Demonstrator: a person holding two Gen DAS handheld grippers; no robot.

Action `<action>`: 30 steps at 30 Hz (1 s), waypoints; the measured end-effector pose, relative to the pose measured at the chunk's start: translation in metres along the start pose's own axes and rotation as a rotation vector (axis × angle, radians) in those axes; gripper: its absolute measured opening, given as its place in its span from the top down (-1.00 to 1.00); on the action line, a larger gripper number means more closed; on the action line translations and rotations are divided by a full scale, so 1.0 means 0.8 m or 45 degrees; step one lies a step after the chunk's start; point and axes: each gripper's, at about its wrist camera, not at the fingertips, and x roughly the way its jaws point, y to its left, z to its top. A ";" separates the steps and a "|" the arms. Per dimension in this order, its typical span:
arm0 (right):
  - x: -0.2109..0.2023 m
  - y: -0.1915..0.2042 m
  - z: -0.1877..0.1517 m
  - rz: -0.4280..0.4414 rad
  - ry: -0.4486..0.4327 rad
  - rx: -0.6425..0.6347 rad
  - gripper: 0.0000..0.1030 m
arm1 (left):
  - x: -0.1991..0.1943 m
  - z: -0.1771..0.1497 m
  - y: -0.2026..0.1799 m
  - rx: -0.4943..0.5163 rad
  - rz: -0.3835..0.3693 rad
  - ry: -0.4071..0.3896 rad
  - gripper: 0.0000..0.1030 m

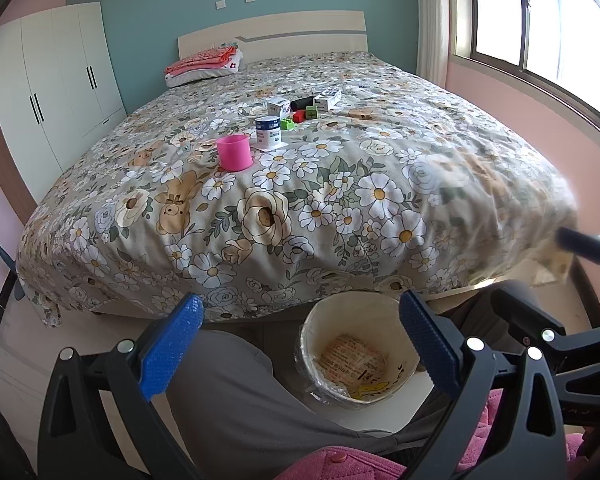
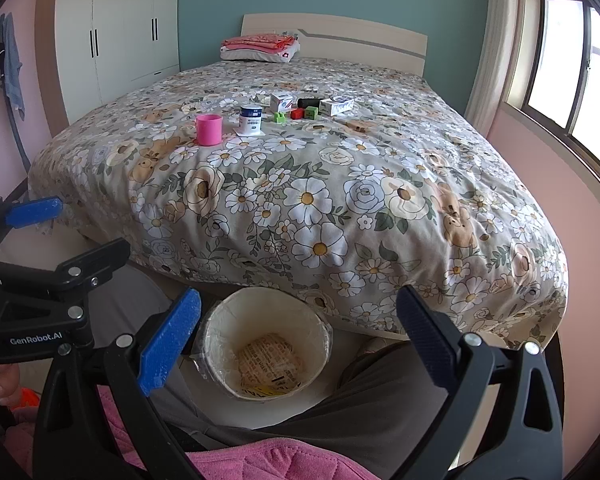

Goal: Collect trash
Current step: 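Grasp the pink cup with the left tool while the right tool grasps the white-lidded tub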

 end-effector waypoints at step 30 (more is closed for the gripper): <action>0.159 -0.035 0.196 0.164 -0.009 -0.035 -0.87 | 0.192 0.165 0.089 -0.282 0.025 0.079 -0.94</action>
